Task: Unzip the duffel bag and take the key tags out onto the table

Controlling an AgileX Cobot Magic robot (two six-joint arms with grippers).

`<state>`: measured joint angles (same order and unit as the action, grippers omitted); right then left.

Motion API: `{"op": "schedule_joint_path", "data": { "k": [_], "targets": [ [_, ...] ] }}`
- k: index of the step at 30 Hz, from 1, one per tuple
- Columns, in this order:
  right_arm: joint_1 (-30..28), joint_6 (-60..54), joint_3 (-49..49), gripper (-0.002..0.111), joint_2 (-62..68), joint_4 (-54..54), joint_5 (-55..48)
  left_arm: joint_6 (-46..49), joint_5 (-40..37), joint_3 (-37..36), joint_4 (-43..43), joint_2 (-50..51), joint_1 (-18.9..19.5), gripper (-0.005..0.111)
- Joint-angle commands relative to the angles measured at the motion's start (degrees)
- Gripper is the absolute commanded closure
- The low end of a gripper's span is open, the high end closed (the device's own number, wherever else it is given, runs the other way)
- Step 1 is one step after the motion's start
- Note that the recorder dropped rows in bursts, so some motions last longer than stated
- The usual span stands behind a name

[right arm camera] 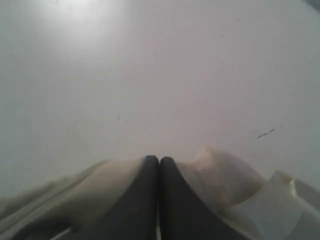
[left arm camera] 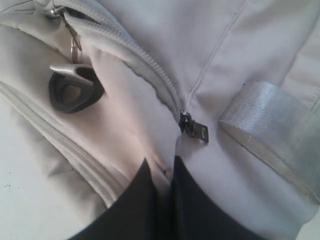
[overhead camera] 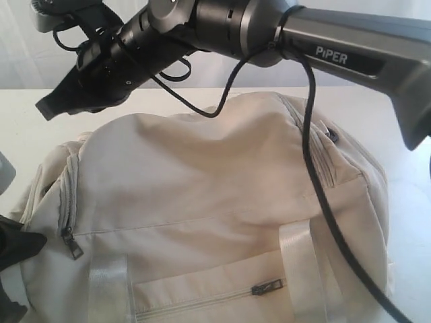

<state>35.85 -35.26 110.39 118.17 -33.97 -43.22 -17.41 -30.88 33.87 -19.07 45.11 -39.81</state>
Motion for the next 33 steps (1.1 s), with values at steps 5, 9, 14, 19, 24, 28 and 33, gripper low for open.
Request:
{"op": "schedule_joint_path", "data": {
  "k": [5, 9, 14, 19, 24, 28, 33],
  "targets": [
    [-0.8, -0.5, 2.2, 0.108, -0.8, 0.3, -26.7, 1.1, -1.6, -0.3, 1.0, -0.6, -0.3, 0.107],
    [-0.8, 2.0, 2.1, 0.108, 0.9, 1.9, -26.7, 1.1, -1.6, -0.3, 0.9, -0.6, -0.3, 0.107],
    [-0.8, 5.3, 2.1, 0.108, 2.0, 6.6, -26.7, 0.9, -2.0, -0.3, 0.9, -0.6, -0.3, 0.107],
    [-0.8, 8.6, 2.1, 0.104, 1.9, 10.2, -26.7, 0.9, -2.2, -0.3, 0.9, -0.6, -0.3, 0.107],
    [-0.3, 8.6, 2.1, 0.08, 1.8, 8.9, -26.7, 0.9, -2.1, -0.3, 0.6, -0.6, -0.3, 0.107],
    [-0.2, 6.1, 2.2, 0.065, 1.2, 6.7, -26.7, 0.9, -2.1, -0.3, 0.6, -0.6, -0.3, 0.107],
    [0.4, -0.3, 2.2, 0.064, -0.3, 3.4, -26.7, 0.9, -2.0, -0.3, 0.6, -0.6, -0.3, 0.107]
  ]
}}
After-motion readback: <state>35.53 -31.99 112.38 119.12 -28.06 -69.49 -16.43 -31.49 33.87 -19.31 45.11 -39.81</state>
